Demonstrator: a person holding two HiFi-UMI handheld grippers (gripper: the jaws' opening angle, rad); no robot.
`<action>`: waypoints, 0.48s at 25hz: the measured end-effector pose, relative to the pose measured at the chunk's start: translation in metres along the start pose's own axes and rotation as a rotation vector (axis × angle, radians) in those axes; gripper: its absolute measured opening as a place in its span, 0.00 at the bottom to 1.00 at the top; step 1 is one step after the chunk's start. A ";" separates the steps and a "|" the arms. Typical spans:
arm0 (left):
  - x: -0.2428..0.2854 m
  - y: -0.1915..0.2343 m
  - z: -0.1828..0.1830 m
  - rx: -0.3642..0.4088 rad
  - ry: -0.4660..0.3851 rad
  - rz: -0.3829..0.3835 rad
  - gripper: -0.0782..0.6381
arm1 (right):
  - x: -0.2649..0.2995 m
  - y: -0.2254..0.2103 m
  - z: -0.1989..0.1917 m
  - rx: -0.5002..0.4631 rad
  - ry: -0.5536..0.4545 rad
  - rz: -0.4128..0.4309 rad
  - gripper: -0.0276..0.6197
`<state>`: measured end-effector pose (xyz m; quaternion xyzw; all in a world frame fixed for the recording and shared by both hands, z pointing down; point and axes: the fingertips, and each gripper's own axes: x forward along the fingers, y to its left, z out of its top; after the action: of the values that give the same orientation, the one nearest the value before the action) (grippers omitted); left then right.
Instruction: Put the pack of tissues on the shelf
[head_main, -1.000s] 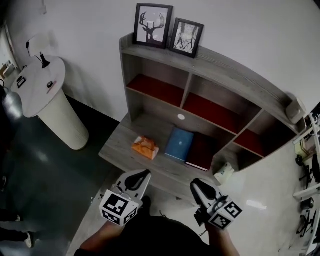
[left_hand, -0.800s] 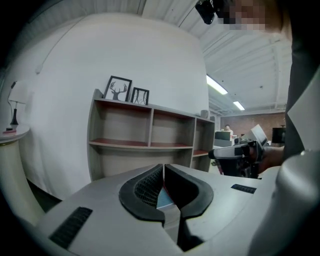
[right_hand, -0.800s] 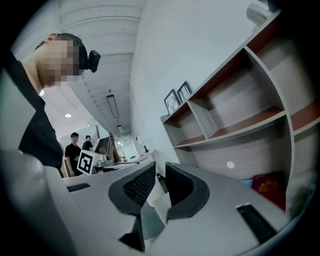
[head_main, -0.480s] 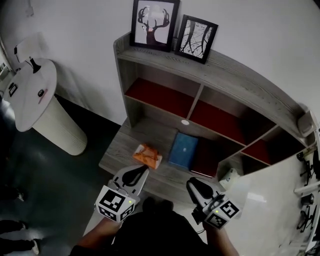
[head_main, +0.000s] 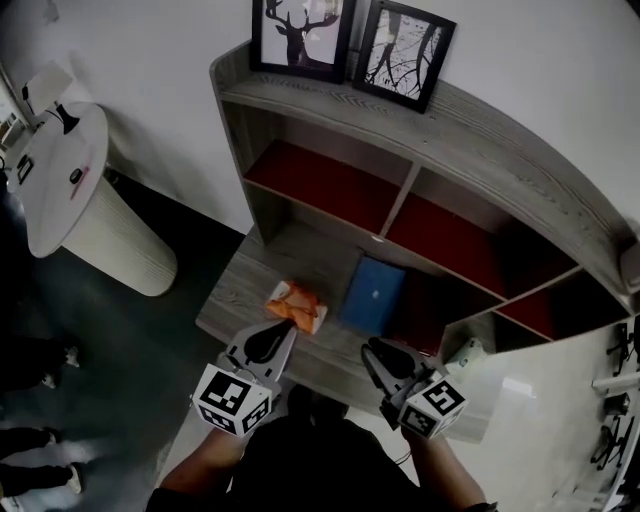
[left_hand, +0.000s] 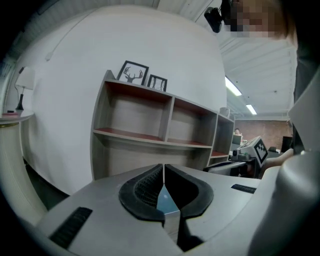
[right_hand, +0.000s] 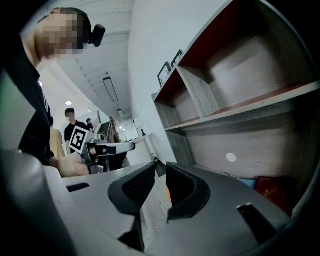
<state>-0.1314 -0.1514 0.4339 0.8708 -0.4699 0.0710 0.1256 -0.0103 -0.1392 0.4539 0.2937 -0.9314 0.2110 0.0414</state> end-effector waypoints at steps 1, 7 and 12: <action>0.002 0.002 -0.003 -0.002 0.002 0.000 0.14 | 0.006 -0.005 -0.002 -0.005 0.003 0.002 0.08; 0.015 0.022 -0.023 0.004 0.026 0.002 0.14 | 0.055 -0.028 -0.029 -0.076 0.053 0.030 0.16; 0.024 0.037 -0.038 -0.016 0.032 0.001 0.14 | 0.106 -0.040 -0.076 -0.117 0.165 0.061 0.27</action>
<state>-0.1488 -0.1793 0.4819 0.8682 -0.4691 0.0811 0.1399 -0.0787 -0.1929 0.5587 0.2438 -0.9441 0.1807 0.1286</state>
